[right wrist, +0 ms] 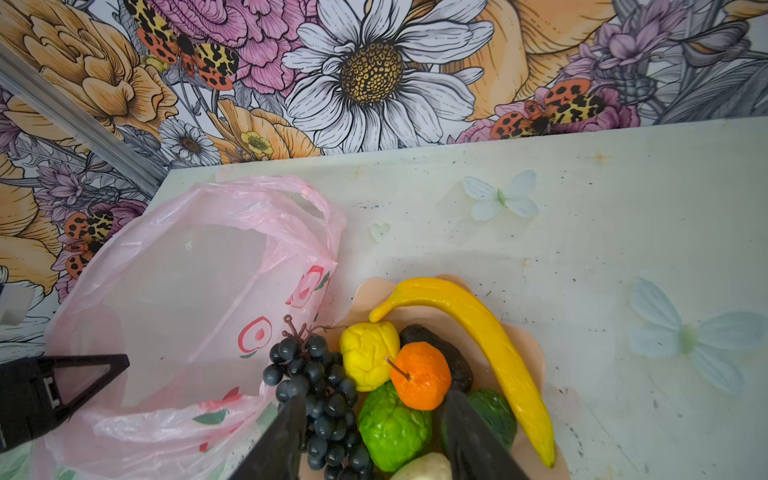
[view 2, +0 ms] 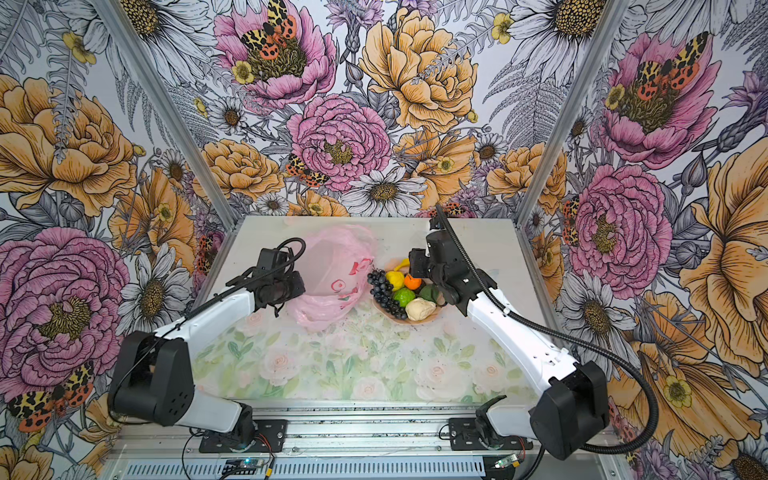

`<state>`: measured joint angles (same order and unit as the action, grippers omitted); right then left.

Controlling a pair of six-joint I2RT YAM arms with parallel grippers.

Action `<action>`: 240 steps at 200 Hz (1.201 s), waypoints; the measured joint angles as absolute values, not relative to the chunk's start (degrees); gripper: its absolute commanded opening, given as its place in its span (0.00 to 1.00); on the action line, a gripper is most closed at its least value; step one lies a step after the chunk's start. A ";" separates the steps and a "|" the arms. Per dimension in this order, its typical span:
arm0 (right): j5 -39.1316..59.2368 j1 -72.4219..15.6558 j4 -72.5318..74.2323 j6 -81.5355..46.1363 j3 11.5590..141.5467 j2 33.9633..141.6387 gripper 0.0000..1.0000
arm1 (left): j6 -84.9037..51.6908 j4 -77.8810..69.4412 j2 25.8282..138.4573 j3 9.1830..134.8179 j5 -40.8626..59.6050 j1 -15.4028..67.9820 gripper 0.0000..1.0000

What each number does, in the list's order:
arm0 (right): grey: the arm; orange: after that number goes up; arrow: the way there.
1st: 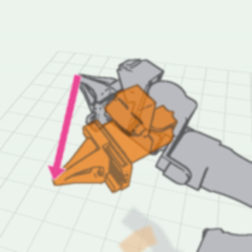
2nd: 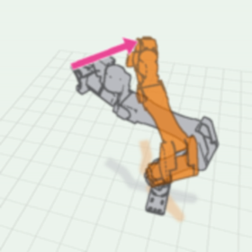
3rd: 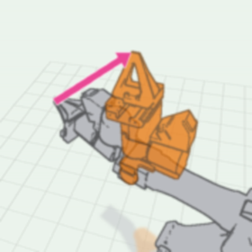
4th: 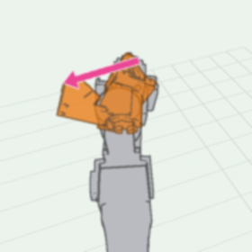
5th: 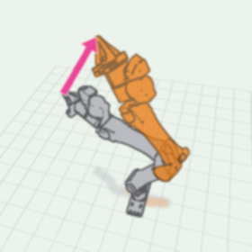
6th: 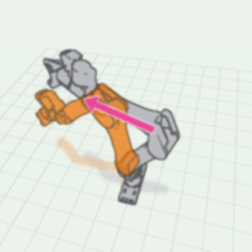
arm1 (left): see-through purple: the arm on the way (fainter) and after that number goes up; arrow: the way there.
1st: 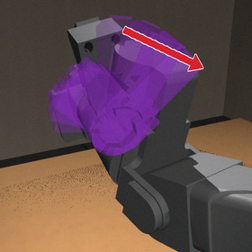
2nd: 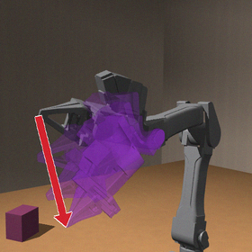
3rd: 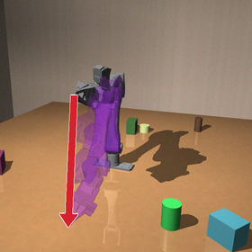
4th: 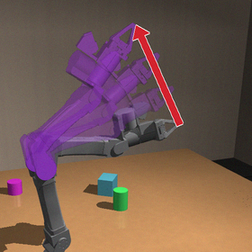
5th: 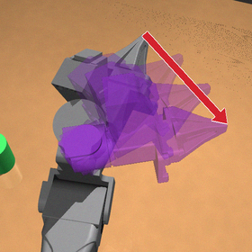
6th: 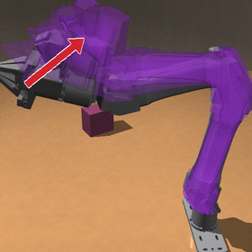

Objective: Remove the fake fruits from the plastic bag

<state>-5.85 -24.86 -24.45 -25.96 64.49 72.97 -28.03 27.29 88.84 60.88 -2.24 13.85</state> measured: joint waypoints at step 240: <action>15.62 1.74 -12.43 -41.69 43.53 75.35 0.99 | 13.26 55.59 147.74 148.38 5.50 18.79 0.99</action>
